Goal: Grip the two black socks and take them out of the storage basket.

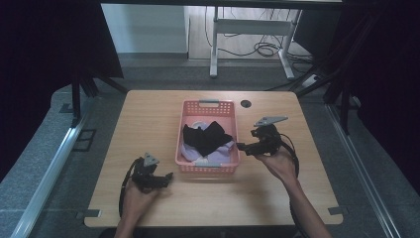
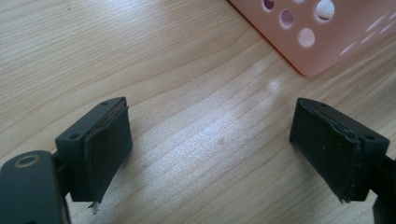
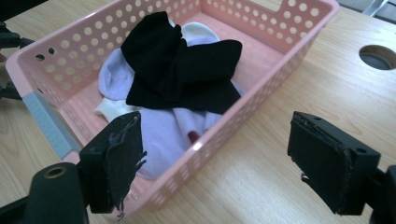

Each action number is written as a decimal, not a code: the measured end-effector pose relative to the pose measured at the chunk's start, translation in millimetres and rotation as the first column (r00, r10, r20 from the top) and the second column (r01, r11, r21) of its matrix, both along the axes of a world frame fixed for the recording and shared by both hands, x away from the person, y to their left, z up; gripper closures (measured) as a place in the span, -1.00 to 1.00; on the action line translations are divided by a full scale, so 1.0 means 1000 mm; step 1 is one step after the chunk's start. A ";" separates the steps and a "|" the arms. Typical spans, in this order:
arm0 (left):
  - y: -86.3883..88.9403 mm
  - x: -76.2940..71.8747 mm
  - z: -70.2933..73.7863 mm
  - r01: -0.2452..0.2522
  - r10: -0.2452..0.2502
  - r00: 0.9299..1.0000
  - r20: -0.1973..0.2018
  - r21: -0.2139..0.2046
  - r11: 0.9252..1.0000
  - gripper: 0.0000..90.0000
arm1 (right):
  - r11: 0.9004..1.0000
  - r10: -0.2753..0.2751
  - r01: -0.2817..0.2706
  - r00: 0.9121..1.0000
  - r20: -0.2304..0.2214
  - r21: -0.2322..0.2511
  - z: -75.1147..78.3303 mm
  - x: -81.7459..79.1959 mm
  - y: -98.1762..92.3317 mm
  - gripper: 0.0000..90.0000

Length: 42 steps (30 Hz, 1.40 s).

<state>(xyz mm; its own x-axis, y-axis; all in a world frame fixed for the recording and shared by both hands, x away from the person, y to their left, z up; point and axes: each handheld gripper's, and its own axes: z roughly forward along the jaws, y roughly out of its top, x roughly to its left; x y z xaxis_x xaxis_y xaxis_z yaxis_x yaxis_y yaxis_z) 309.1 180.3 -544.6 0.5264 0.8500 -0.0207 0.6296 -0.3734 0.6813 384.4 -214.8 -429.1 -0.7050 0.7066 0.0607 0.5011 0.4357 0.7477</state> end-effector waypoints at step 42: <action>0.000 0.000 0.000 -0.003 0.003 1.000 -0.002 -0.002 1.000 -0.72 | 0.953 0.109 -0.151 0.980 -0.166 -0.261 -0.035 0.070 0.116 -0.18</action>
<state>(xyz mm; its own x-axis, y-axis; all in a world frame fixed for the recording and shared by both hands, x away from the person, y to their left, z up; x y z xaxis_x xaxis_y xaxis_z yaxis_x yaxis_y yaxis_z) 308.9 180.2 -544.8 0.5241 0.8513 -0.0234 0.6319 -0.3703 0.6808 454.7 -99.2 -464.5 -0.7895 0.6136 -0.0096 0.5226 0.6804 0.5137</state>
